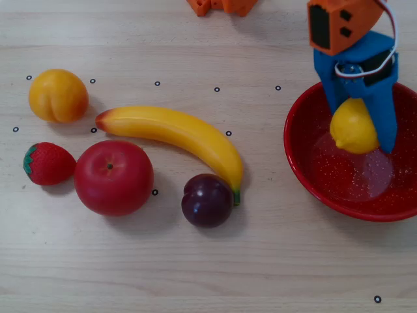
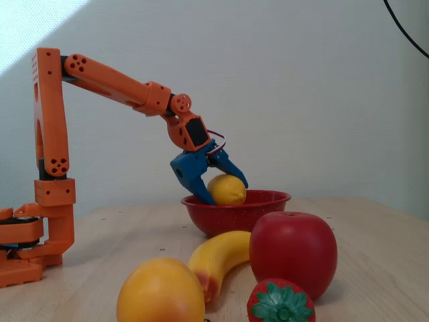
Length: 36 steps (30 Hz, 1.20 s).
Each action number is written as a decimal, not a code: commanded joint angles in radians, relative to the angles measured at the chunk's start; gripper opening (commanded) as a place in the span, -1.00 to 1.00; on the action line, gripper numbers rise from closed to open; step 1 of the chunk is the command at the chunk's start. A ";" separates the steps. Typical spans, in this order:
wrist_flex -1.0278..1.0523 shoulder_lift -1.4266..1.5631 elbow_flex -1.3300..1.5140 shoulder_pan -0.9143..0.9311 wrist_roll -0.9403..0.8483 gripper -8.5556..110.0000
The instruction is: Put the lemon in the red bowl.
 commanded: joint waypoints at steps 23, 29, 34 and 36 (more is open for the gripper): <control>0.383 0.060 -0.538 0.023 -0.175 -0.62; 0.572 0.101 -0.675 -0.005 -0.256 -0.85; 0.755 0.183 -0.661 -0.018 -0.322 -0.85; 0.805 0.236 -0.609 -0.025 -0.342 -0.85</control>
